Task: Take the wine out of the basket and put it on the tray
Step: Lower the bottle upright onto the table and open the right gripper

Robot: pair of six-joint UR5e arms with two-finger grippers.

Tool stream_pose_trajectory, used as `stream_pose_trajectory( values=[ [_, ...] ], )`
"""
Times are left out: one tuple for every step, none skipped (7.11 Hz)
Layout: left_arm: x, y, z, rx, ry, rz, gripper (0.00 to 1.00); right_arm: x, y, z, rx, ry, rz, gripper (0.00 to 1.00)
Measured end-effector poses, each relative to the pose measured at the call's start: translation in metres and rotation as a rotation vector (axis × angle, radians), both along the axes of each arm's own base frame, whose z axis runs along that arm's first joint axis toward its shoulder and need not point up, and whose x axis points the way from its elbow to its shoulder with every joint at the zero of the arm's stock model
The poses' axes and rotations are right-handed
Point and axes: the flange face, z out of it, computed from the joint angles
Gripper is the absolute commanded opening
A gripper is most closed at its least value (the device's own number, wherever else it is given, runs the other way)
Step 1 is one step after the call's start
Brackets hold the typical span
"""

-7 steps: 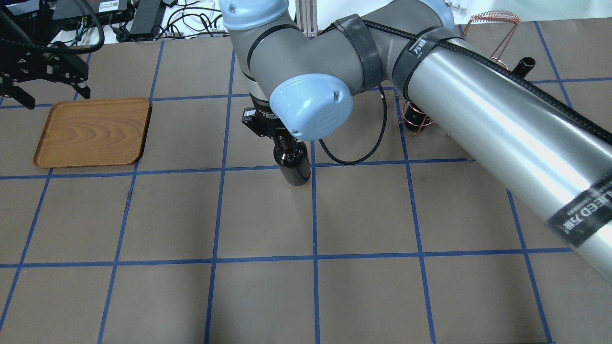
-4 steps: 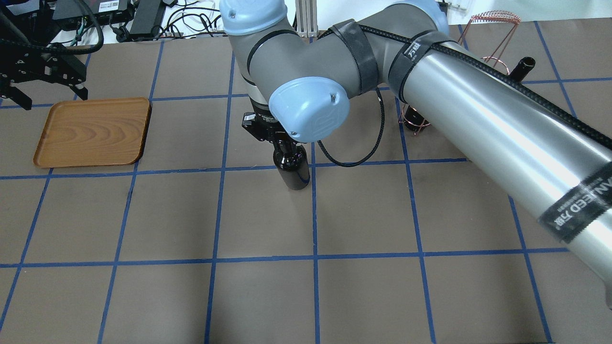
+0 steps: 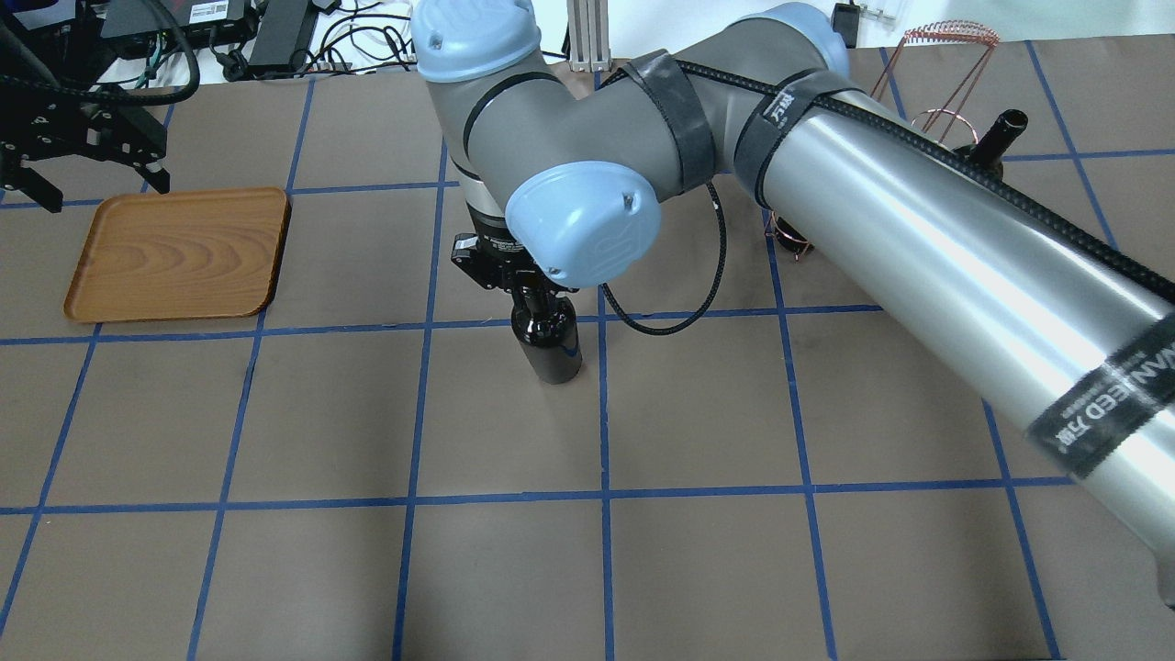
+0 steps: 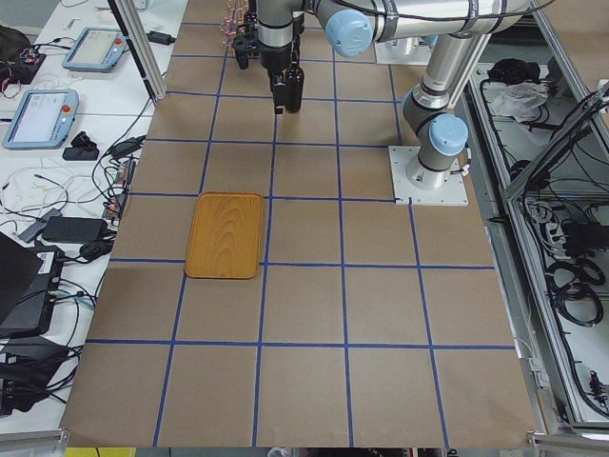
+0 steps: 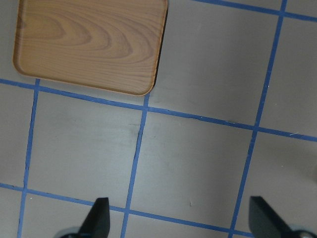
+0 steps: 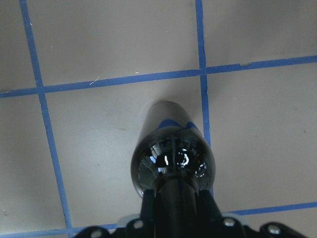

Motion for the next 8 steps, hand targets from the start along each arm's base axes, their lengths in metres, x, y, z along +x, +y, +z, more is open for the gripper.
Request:
stream_pose_trajectory(
  values=[
    [-0.0002, 0.0000, -0.0002, 0.000, 0.001, 0.000, 1.00, 0.0021, 0.0026, -0.0011, -0.001, 0.006, 0.006, 0.06],
    [-0.0004, -0.0002, -0.0004, 0.000, 0.003, 0.000, 1.00, 0.0030, 0.0032, -0.0017, -0.003, 0.008, 0.008, 0.06],
    [-0.0005, -0.0005, -0.0008, 0.001, 0.005, -0.001, 1.00, 0.0033, 0.0031, -0.0028, -0.002, 0.009, 0.009, 0.06],
    [-0.0008, -0.0004, -0.0014, 0.003, 0.006, -0.001, 1.00, 0.0035, 0.0032, -0.0032, -0.002, 0.010, 0.008, 0.06],
    [-0.0009, -0.0001, -0.0020, 0.007, 0.005, -0.001, 1.00, 0.0034, 0.0033, -0.0030, -0.002, 0.010, 0.008, 0.07],
    [-0.0010, 0.0001, -0.0023, 0.010, 0.004, -0.002, 1.00, 0.0034, 0.0032, -0.0033, -0.002, 0.011, 0.008, 0.24],
    [-0.0010, 0.0002, -0.0026, 0.011, 0.004, -0.002, 1.00, 0.0034, 0.0029, -0.0045, -0.001, 0.012, 0.008, 0.72],
    [-0.0010, 0.0003, -0.0027, 0.012, 0.003, -0.002, 1.00, 0.0031, 0.0025, -0.0060, 0.000, 0.016, 0.009, 0.87]
  ],
)
